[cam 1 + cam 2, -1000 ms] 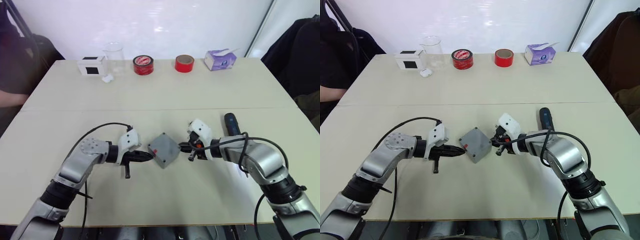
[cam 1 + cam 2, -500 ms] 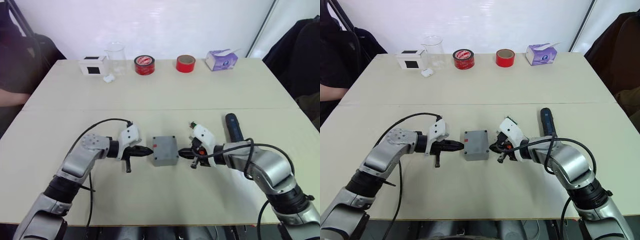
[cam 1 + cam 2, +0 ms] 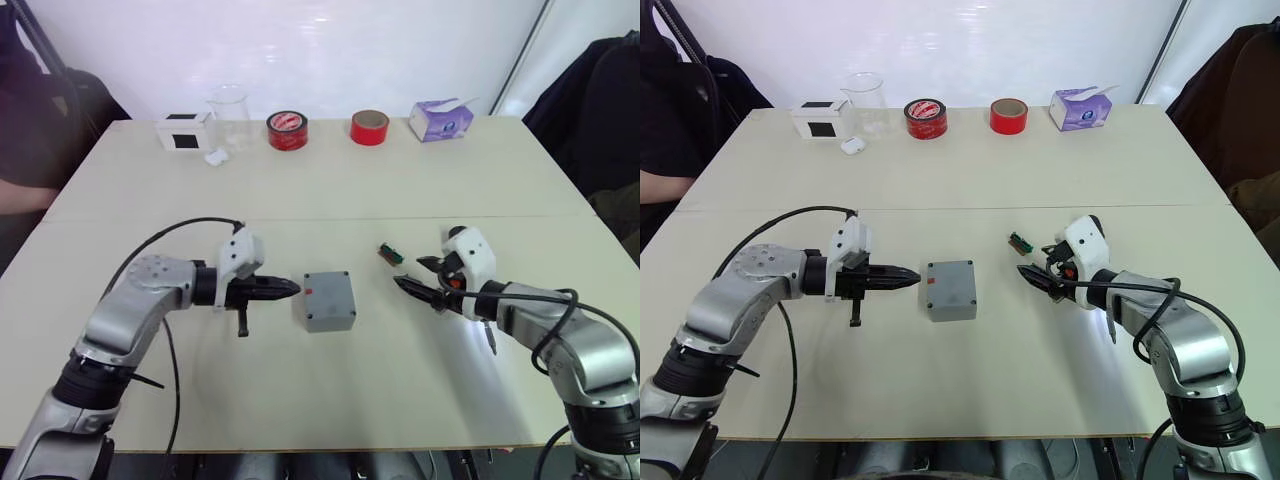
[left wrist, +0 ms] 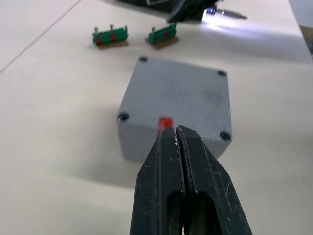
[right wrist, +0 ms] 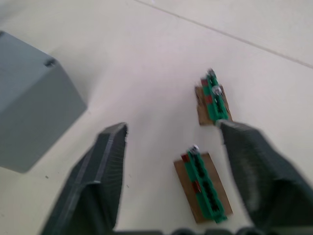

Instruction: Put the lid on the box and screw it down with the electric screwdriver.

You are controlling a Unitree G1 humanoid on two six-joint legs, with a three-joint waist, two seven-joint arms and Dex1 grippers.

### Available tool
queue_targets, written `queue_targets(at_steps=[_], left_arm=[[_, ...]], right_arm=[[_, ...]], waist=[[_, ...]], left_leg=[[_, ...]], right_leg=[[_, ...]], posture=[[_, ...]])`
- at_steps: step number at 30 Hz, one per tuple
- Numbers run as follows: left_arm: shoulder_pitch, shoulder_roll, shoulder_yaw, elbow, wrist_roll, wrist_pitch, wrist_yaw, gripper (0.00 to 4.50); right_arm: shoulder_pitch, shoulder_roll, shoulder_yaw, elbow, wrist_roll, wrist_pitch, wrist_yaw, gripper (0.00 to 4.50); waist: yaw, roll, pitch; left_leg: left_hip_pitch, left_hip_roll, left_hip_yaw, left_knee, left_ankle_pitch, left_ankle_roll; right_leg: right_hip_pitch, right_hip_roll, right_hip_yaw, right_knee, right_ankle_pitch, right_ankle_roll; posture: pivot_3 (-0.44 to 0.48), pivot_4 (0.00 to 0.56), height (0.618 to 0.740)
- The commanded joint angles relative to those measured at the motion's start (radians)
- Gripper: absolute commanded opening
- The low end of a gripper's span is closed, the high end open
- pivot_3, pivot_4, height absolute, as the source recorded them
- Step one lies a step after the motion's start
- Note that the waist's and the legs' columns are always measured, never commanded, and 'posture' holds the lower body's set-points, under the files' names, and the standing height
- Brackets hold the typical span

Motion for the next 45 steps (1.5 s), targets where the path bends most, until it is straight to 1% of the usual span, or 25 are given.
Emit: queue_targets(at_steps=[1,8,17,20,24,25,26,32,35,40,42,45], left_arm=[[-0.043,-0.01,0.025,-0.044,-0.031,0.011,0.019,0.0],[-0.073,-0.024,0.013,-0.053,-0.041,0.026,0.041,0.0],[-0.074,-0.025,0.013,-0.058,-0.041,0.032,0.062,0.0],[-0.072,-0.026,0.012,-0.061,-0.04,0.035,0.065,0.0],[-0.072,-0.027,0.012,-0.066,-0.039,0.036,0.069,0.0],[-0.071,-0.026,0.012,-0.068,-0.04,0.037,0.07,0.0],[-0.07,-0.025,0.013,-0.069,-0.041,0.038,0.071,0.0],[-0.068,-0.016,0.017,-0.07,-0.042,0.04,0.074,0.0],[-0.067,-0.012,0.019,-0.068,-0.04,0.04,0.076,0.0],[-0.058,-0.003,0.025,-0.067,-0.039,0.039,0.078,0.0],[-0.053,0.001,0.029,-0.066,-0.039,0.04,0.082,0.0],[-0.046,0.009,0.031,-0.063,-0.034,0.034,0.084,0.0]], right_arm=[[-0.017,0.023,-0.002,0.024,-0.006,-0.028,-0.007,3.14],[-0.038,0.041,0.015,0.085,-0.02,-0.042,0.003,3.14],[-0.047,0.046,0.022,0.094,-0.014,-0.047,0.015,3.14],[-0.048,0.049,0.021,0.095,-0.014,-0.047,0.018,2.52],[-0.048,0.049,0.024,0.102,-0.019,-0.051,0.021,0.82],[-0.047,0.049,0.024,0.103,-0.02,-0.053,0.022,0.33],[-0.046,0.049,0.024,0.103,-0.02,-0.053,0.022,0.14],[-0.057,0.032,0.013,0.088,-0.028,-0.044,0.012,0.14],[-0.078,0.021,-0.014,0.058,-0.007,-0.014,0.007,0.14],[-0.149,-0.011,-0.051,-0.044,0.093,0.119,0.035,0.14],[-0.194,-0.021,-0.03,-0.086,0.135,0.182,0.049,0.14],[-0.269,0.009,0.002,-0.115,0.188,0.27,0.035,0.14]], waist=[[0.0,0.0,0.0],[-0.001,0.0,0.0],[-0.001,0.0,0.0],[0.0,0.0,0.0],[-0.001,0.0,0.0],[0.0,0.0,0.0],[-0.001,0.0,0.0],[0.0,0.0,0.0],[-0.001,0.0,0.0],[-0.002,0.0,0.0],[-0.002,0.0,0.0],[-0.002,0.0,0.0]], left_leg=[[0.0,0.0,0.0,0.0,0.0,0.0],[0.0,0.0,0.0,0.0,0.0,-0.001],[0.0,0.0,0.0,0.0,0.001,-0.001],[0.0,0.0,0.0,0.0,0.001,-0.001],[0.0,0.0,0.0,0.0,0.001,-0.001],[0.0,0.0,0.0,0.0,0.001,-0.001],[0.0,0.0,0.0,0.0,0.001,-0.001],[0.0,0.0,0.0,0.0,0.001,-0.001],[0.0,0.0,0.0,0.0,0.001,-0.001],[0.0,0.0,0.0,0.0,0.001,-0.001],[0.0,0.0,0.0,0.0,0.001,-0.001],[0.0,0.001,-0.001,0.0,0.001,-0.001]], right_leg=[[0.0,0.0,0.0,0.0,0.0,0.0],[0.0,0.001,0.0,0.0,0.0,0.0],[0.0,0.0,0.0,0.0,0.0,0.0],[0.0,0.0,0.0,0.0,0.0,0.0],[0.0,0.0,0.0,0.0,0.0,0.0],[0.0,0.0,0.0,0.0,0.0,0.0],[0.0,0.0,0.0,0.0,0.0,0.0],[0.0,0.0,0.0,0.0,0.0,0.0],[0.0,0.0,0.0,0.0,0.0,0.0],[0.0,0.0,0.0,0.0,0.0,0.0],[0.0,0.001,0.0,0.001,0.0,0.0],[0.0,0.001,0.0,0.0,0.0,0.0]], posture=[[0.0,0.15,0.74],[0.0,0.15,0.74],[0.0,0.15,0.74],[0.0,0.15,0.74],[0.0,0.15,0.74],[0.0,0.15,0.74],[0.0,0.15,0.74],[0.0,0.15,0.74],[0.0,0.15,0.74],[0.0,0.15,0.74],[0.0,0.15,0.74],[0.0,0.15,0.74]])
